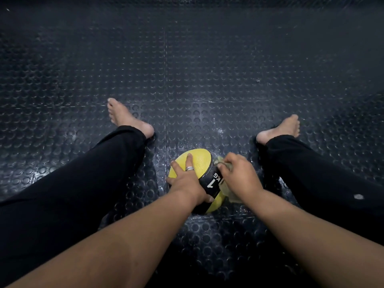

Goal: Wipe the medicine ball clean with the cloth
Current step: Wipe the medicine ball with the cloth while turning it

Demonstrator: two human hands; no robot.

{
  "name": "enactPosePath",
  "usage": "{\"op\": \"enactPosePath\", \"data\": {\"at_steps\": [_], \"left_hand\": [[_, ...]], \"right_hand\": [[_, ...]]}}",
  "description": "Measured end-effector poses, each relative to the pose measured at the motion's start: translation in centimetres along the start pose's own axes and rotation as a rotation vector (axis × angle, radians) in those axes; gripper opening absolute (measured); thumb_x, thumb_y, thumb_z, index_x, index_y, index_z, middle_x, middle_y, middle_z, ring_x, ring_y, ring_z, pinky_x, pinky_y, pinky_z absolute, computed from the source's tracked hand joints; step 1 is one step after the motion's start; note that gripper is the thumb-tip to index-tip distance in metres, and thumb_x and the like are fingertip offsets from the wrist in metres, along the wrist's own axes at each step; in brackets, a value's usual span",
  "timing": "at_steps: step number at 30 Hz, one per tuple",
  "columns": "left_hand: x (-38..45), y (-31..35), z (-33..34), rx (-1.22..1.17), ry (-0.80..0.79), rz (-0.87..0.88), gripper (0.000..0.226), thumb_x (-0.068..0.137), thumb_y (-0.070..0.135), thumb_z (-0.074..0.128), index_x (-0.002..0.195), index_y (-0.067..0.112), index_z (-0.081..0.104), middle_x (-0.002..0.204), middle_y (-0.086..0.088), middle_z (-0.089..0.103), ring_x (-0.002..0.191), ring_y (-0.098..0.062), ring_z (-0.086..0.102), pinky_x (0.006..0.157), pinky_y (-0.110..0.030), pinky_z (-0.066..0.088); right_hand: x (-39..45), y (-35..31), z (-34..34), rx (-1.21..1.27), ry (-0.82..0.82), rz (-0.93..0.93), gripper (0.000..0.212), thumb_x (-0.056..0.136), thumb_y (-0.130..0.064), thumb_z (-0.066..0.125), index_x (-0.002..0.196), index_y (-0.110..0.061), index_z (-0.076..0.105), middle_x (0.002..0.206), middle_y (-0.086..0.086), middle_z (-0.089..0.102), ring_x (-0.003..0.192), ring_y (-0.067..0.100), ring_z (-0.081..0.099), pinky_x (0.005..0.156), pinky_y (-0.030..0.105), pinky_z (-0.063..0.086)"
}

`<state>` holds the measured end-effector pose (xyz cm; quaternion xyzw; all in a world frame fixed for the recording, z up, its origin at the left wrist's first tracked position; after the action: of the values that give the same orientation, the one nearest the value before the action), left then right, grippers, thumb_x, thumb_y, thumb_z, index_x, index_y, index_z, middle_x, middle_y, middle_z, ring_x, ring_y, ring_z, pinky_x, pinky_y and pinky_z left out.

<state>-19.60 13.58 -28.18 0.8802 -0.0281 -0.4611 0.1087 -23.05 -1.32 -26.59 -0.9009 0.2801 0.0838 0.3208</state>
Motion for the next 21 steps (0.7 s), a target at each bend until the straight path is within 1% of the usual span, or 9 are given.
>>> {"op": "enactPosePath", "data": {"at_steps": [2,4,9,11,13,15,18,21], "left_hand": [[-0.1,0.6,0.2,0.02,0.001,-0.005,0.138,0.069,0.039,0.086,0.147,0.039,-0.028,0.157,-0.009,-0.03,0.145,-0.048,0.006,0.111,-0.056,0.034],[-0.1,0.7,0.1,0.026,0.001,-0.02,0.139,0.069,0.039,0.087,0.147,0.039,-0.028,0.157,-0.01,-0.029,0.145,-0.047,0.007,0.111,-0.056,0.034],[0.2,0.3,-0.3,0.006,0.001,-0.034,0.139,0.067,0.038,0.088,0.147,0.04,-0.026,0.159,-0.008,-0.023,0.145,-0.044,0.01,0.111,-0.053,0.035],[0.1,0.4,0.0,0.019,0.009,-0.017,0.138,0.068,0.039,0.087,0.148,0.04,-0.025,0.159,-0.008,-0.023,0.146,-0.044,0.008,0.112,-0.052,0.034],[0.0,0.7,-0.1,0.045,0.025,-0.009,0.137,0.068,0.041,0.087,0.148,0.039,-0.024,0.159,-0.009,-0.021,0.145,-0.044,0.011,0.111,-0.051,0.033],[0.2,0.8,-0.3,0.047,0.025,-0.018,0.137,0.067,0.042,0.087,0.148,0.039,-0.024,0.159,-0.009,-0.019,0.145,-0.043,0.014,0.111,-0.052,0.033],[0.5,0.5,-0.2,0.009,0.015,-0.025,0.138,0.068,0.036,0.087,0.148,0.041,-0.025,0.159,-0.007,-0.022,0.146,-0.043,0.01,0.113,-0.052,0.032],[0.6,0.2,0.0,-0.01,0.025,-0.01,0.132,0.074,0.027,0.084,0.147,0.041,-0.026,0.158,-0.007,-0.027,0.146,-0.043,0.008,0.113,-0.048,0.033]], "right_hand": [[1.4,0.5,-0.4,0.006,0.004,0.042,0.013,0.091,-0.028,0.057,0.092,-0.015,0.058,0.09,0.002,0.048,0.087,0.025,0.052,0.07,0.028,0.034],[1.7,0.6,-0.3,0.004,0.018,0.057,0.014,0.091,-0.027,0.056,0.092,-0.014,0.061,0.09,0.004,0.051,0.089,0.027,0.054,0.072,0.029,0.037],[-1.4,-0.3,0.3,0.053,0.024,-0.031,0.015,0.09,-0.026,0.059,0.096,-0.013,0.064,0.094,0.004,0.054,0.087,0.024,0.055,0.076,0.032,0.044],[-1.2,-0.2,0.2,0.057,0.029,-0.022,0.015,0.09,-0.026,0.059,0.095,-0.013,0.064,0.093,0.002,0.052,0.087,0.024,0.054,0.075,0.03,0.042],[0.0,0.2,-0.2,0.092,0.035,0.039,0.015,0.091,-0.026,0.058,0.096,-0.014,0.063,0.092,0.0,0.048,0.089,0.024,0.054,0.074,0.027,0.038],[0.7,0.0,-0.4,0.092,0.047,0.058,0.015,0.092,-0.026,0.057,0.098,-0.014,0.064,0.094,0.0,0.048,0.092,0.024,0.054,0.075,0.027,0.037],[-0.7,-0.7,0.3,0.073,0.048,-0.001,0.017,0.091,-0.026,0.057,0.101,-0.014,0.064,0.1,0.003,0.053,0.092,0.023,0.055,0.079,0.03,0.043],[-2.5,-1.2,1.0,0.097,0.024,-0.062,0.015,0.09,-0.026,0.059,0.098,-0.014,0.062,0.1,-0.001,0.05,0.09,0.021,0.055,0.079,0.031,0.044]]}}
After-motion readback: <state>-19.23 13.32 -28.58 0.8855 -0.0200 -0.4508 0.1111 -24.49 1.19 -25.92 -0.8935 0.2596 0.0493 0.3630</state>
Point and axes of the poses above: each hand's wrist, its own x-axis towards the middle knuckle, its own z-axis out of the palm, y = z × x, the point moved 6 cm from there along x, towards the middle knuckle
